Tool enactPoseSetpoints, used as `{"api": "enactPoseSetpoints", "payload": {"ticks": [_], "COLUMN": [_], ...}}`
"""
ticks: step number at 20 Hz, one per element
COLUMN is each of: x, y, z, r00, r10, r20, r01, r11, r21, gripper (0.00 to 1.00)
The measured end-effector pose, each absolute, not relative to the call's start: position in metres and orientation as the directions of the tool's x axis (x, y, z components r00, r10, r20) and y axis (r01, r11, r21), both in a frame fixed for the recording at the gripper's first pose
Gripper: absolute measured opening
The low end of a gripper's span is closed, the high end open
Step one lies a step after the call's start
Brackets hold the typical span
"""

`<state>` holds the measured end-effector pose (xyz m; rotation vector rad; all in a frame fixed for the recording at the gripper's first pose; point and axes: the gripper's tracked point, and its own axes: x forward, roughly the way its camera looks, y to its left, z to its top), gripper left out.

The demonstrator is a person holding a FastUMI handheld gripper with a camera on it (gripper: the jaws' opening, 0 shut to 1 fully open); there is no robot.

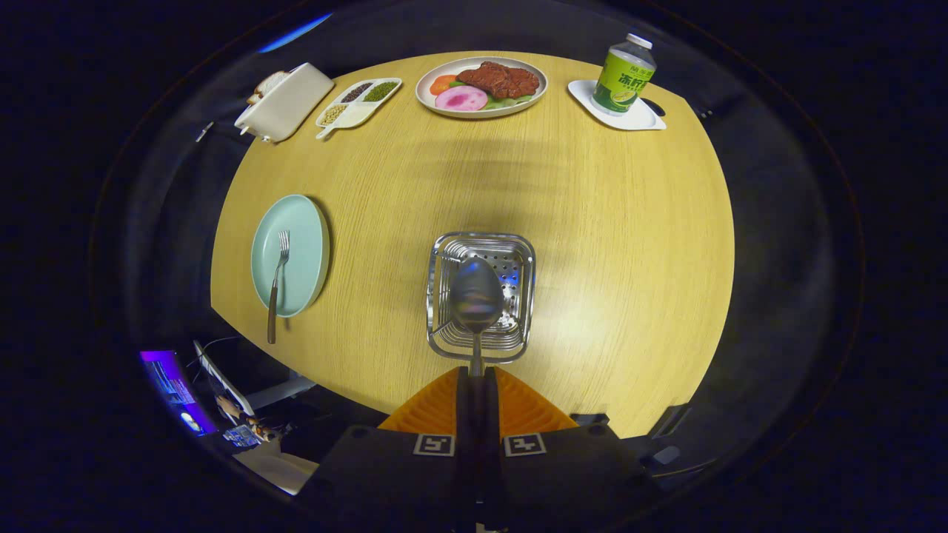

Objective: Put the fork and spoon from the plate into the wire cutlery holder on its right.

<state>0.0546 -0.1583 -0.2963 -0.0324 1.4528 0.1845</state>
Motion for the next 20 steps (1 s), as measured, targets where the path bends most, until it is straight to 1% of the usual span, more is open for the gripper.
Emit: {"api": "enactPoseSetpoints", "payload": {"ticks": [2, 4, 8, 10, 12, 13, 14, 15, 16, 17, 19, 20], "x": [0.059, 0.062, 0.071, 0.071, 0.073, 0.076, 0.078, 0.081, 0.083, 0.086, 0.092, 0.092], "y": [-0.157, -0.154, -0.154, -0.154, -0.154, -0.156, -0.158, -0.158, -0.157, -0.155, -0.148, -0.143], "z": [-0.305, -0.306, -0.305, -0.305, -0.3, -0.295, -0.289, -0.28, -0.268, -0.256, -0.227, -0.214], "r00": [0.067, 0.025, 0.015, 0.017, 0.039, 0.061, 0.091, 0.124, 0.162, 0.208, 0.304, 0.344], "r10": [0.098, 0.11, 0.103, 0.106, 0.111, 0.109, 0.111, 0.116, 0.12, 0.126, 0.134, 0.134], "r20": [-0.993, -0.994, -0.995, -0.994, -0.993, -0.992, -0.99, -0.986, -0.979, -0.97, -0.943, -0.93], "r01": [-0.151, -0.128, -0.128, -0.136, -0.131, -0.13, -0.129, -0.127, -0.122, -0.124, -0.14, -0.15], "r11": [0.985, 0.986, 0.987, 0.985, 0.986, 0.986, 0.987, 0.987, 0.987, 0.987, 0.986, 0.985], "r21": [0.087, 0.106, 0.1, 0.103, 0.106, 0.101, 0.099, 0.1, 0.101, 0.101, 0.095, 0.086], "gripper": [0.09, 0.09, 0.1, 0.16, 0.32, 0.53, 0.63, 0.87, 0.93, 0.92, 1.0, 0.99]}}
